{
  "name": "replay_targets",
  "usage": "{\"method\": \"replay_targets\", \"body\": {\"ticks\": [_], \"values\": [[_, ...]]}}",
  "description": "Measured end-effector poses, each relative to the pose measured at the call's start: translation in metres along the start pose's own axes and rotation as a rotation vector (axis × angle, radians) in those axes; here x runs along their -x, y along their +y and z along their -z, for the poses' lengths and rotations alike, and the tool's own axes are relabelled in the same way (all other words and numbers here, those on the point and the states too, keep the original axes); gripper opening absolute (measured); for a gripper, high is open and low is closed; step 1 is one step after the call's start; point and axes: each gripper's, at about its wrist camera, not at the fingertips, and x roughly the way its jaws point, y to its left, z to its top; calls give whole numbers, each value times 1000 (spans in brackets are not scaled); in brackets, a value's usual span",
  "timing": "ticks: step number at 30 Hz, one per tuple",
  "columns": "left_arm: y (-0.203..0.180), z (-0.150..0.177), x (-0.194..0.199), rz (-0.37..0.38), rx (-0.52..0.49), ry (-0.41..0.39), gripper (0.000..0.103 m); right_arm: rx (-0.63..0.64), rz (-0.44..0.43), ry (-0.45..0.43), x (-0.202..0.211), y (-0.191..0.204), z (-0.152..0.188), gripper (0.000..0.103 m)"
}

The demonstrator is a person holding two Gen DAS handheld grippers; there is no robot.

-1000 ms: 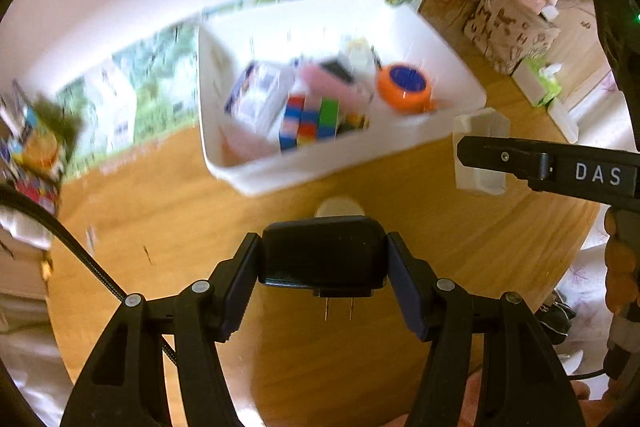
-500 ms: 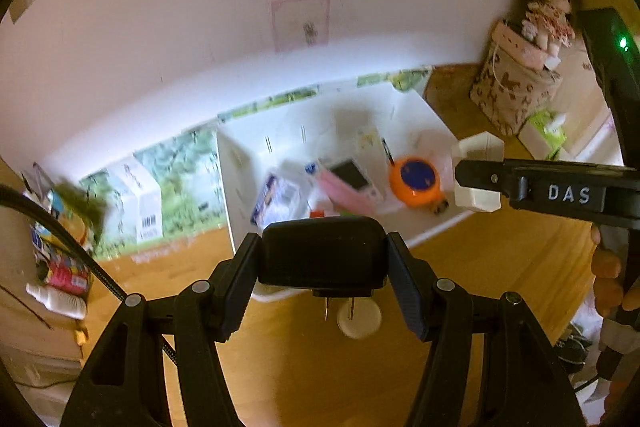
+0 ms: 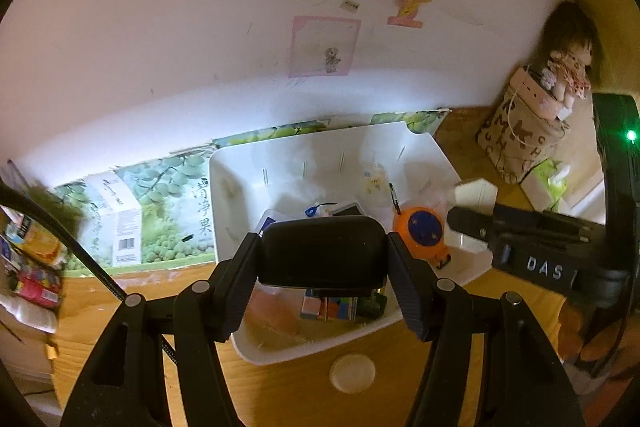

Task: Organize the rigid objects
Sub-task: 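Carry the plug adapter and white block into the white bin and open both grippers, then withdraw both grippers and move the right gripper over the gold compact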

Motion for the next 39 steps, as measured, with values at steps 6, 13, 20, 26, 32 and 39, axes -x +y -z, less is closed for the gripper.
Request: {"method": "replay_targets", "body": {"ticks": [6,13,20,26,32,39], "values": [[7,6,-19,22,29,11,66,-17,-5,27,-18,-1,5,46],[9,18,-36,42,77,80,66,-39,13,87,-35,-6,15,46],[6,24,-35,35,72,97,66,-50,9,80,-29,-8,17,50],[5,24,-21,41,77,82,66,-52,-3,60,-17,-7,20,58],[2,26,1,33,81,38,77,-37,-27,24,3,-2,27,67],[1,33,34,20,88,-23,80,-13,-57,-40,30,4,39,75]]}}
